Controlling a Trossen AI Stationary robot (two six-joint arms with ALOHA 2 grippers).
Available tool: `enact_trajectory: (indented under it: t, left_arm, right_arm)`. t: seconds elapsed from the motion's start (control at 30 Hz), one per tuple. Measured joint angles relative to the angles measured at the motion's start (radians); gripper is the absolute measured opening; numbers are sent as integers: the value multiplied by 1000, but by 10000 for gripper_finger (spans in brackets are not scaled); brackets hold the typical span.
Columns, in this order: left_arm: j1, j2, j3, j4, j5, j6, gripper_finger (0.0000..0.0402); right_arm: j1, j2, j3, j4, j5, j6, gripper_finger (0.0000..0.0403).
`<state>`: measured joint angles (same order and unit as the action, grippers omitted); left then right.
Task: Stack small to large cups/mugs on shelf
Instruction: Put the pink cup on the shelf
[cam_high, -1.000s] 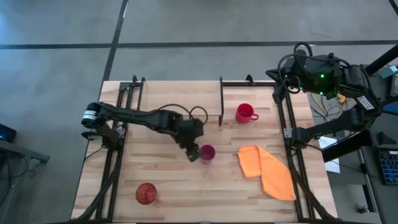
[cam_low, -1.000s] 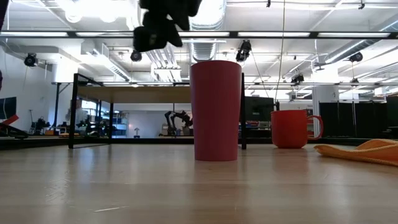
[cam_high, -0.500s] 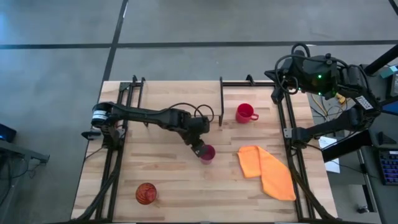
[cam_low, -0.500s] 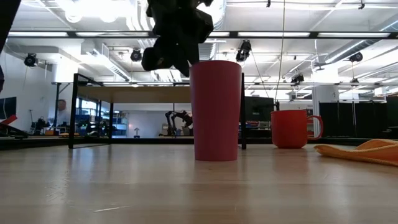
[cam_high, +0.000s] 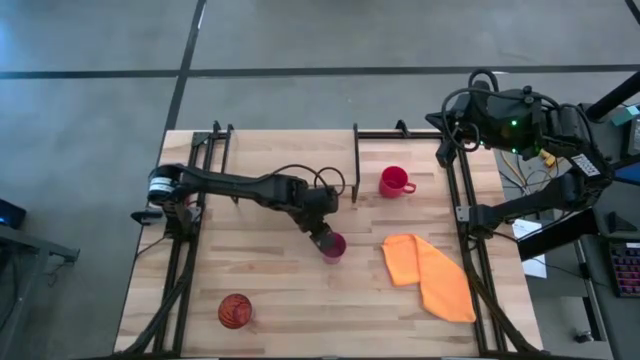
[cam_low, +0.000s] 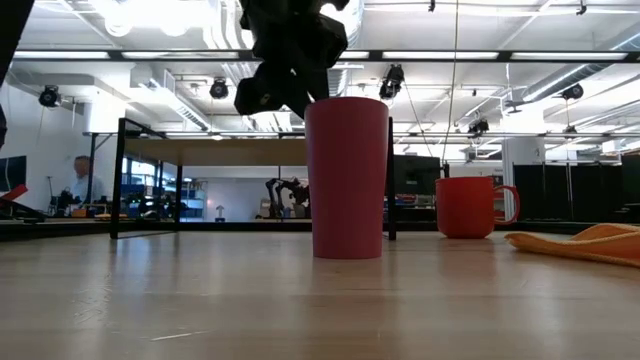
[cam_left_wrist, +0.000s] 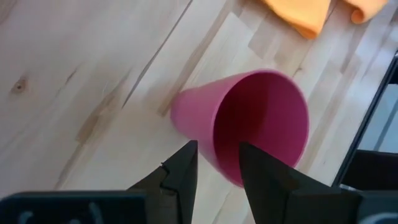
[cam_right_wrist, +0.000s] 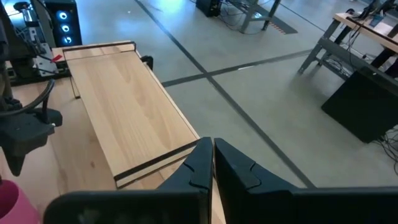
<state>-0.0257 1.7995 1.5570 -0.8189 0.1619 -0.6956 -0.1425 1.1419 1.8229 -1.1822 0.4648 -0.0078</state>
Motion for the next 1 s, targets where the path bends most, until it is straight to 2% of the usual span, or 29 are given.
enact_trajectory:
  t: [0.43, 0.53, 0.67, 0.73, 0.9, 1.0]
  left_arm:
    - [0, 44, -6, 4, -22, -3, 95]
    - [0, 44, -4, 3, -33, -3, 69]
    - [0, 36, 4, -10, -34, -1, 12]
    - [0, 31, 19, -26, -32, -2, 7]
    - [-1, 9, 95, -158, 9, -5, 1]
    - [-2, -8, 188, -309, 13, 0, 1]
  right_arm:
    - [0, 0, 0, 0, 0, 0, 9]
    - [0, 0, 0, 0, 0, 0, 9]
    - [0, 0, 0, 0, 0, -1, 9]
    - [0, 0, 0, 0, 0, -1, 9]
    - [0, 0, 0, -1, 0, -4, 9]
    - [0, 0, 0, -3, 0, -18, 9]
